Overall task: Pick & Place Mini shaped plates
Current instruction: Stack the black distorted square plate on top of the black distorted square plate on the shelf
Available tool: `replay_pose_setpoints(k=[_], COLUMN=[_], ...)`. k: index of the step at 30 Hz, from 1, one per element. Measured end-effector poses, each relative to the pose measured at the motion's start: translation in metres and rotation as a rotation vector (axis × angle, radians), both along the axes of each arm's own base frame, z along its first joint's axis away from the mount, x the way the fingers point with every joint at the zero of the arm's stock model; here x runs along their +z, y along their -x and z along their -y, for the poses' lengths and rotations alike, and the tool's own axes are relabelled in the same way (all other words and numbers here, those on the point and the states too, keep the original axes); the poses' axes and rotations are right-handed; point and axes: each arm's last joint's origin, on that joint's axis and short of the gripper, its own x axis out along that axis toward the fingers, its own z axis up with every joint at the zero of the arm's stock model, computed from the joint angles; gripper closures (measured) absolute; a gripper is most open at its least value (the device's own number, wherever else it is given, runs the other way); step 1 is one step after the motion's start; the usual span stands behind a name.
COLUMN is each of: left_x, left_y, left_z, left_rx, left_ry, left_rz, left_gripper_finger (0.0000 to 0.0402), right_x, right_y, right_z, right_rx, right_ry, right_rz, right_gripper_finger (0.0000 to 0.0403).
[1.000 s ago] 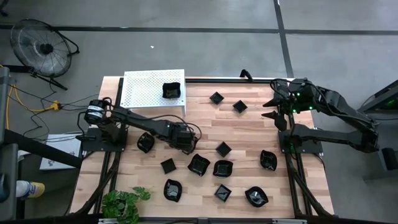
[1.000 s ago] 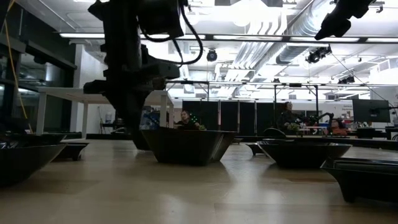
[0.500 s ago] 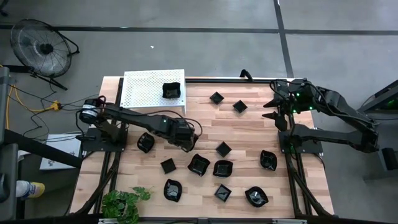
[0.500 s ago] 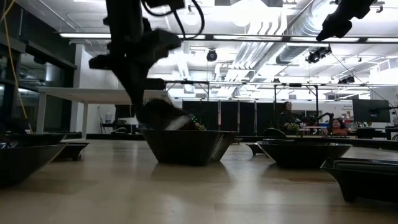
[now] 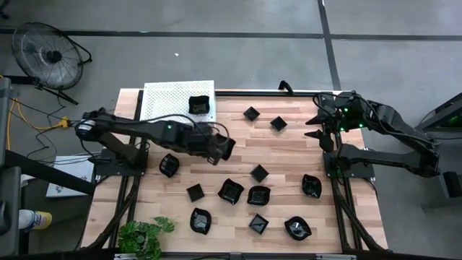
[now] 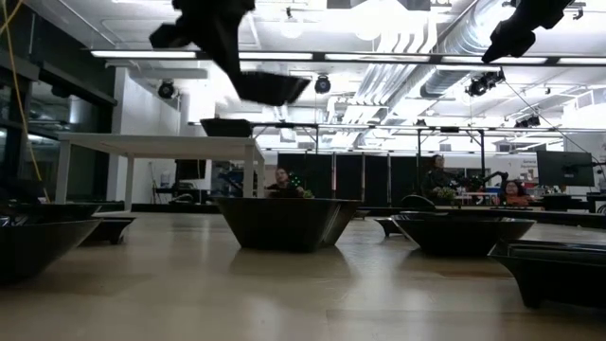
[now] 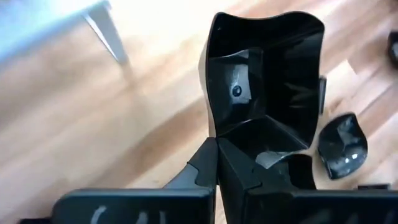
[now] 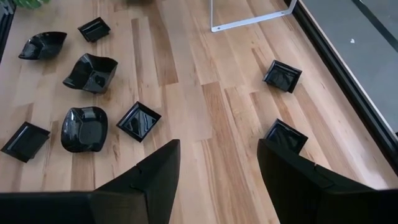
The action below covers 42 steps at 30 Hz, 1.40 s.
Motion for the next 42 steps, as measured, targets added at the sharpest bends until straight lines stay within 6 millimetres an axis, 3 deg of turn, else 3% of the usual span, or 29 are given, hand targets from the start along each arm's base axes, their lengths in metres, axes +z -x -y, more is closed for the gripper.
replay_pose_setpoints(k=[7, 14, 27, 37, 42], left_x=[0.047, 0.073, 0.075, 0.055, 0.047], left_y=[0.026, 0.042, 0.065, 0.063, 0.059], left_z=[-0.016, -0.049, -0.12, -0.146, -0.147], left_rx=[0.066, 0.097, 0.216, 0.304, 0.304], left_ry=[-0.088, -0.148, -0.083, -0.03, -0.03], left_rz=[-0.039, -0.089, -0.142, -0.107, -0.095], left_gripper_finger=[0.0401, 0.0401, 0.0401, 0.0401, 0.0401], right_x=[0.0, 0.0, -0.001, -0.001, -0.001], right_y=[0.0, 0.0, 0.0, 0.0, 0.0], right_z=[0.0, 0.0, 0.0, 0.0, 0.0], right_rx=[0.016, 0.017, 0.01, -0.002, -0.003], right_ry=[0.018, 0.019, 0.007, -0.006, -0.006], right_rz=[-0.003, -0.003, -0.009, -0.006, -0.006], right_gripper_finger=[0.0194, 0.0194, 0.0194, 0.0194, 0.0194])
